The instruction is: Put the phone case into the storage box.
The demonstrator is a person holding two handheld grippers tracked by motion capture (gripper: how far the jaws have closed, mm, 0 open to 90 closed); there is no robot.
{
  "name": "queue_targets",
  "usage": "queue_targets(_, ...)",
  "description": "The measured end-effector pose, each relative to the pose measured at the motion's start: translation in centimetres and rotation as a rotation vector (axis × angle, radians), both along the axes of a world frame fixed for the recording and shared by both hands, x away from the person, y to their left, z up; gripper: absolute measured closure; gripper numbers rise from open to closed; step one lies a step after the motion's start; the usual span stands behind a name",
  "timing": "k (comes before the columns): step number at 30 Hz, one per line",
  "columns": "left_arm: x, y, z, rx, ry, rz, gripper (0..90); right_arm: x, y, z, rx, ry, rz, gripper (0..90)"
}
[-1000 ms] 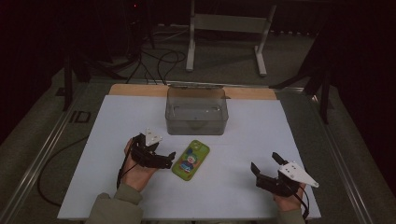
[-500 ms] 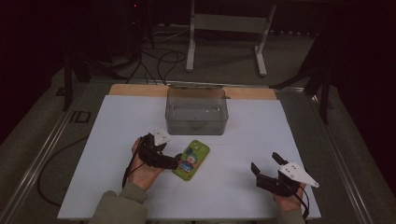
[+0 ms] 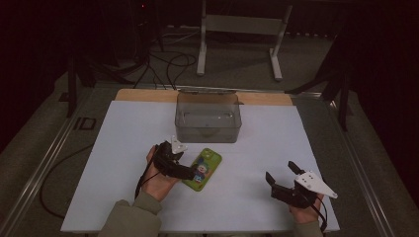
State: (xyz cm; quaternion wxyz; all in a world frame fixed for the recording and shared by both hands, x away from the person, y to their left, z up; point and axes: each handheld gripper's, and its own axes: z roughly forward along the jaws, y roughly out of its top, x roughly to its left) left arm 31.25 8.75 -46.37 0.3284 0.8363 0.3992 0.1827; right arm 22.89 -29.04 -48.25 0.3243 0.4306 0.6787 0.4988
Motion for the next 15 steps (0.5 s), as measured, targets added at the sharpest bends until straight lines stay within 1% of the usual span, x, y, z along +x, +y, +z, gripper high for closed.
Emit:
queue_targets(9,0.1,-0.9,-0.3,0.021,0.013,-0.022,0.2,0.0,0.0,0.0,-0.001,0.001,0.000,10.9)
queue_targets(15,0.2,-1.5,-0.6,0.030,0.035,-0.036,0.2,0.0,0.0,0.0,-0.001,0.001,0.000,10.8)
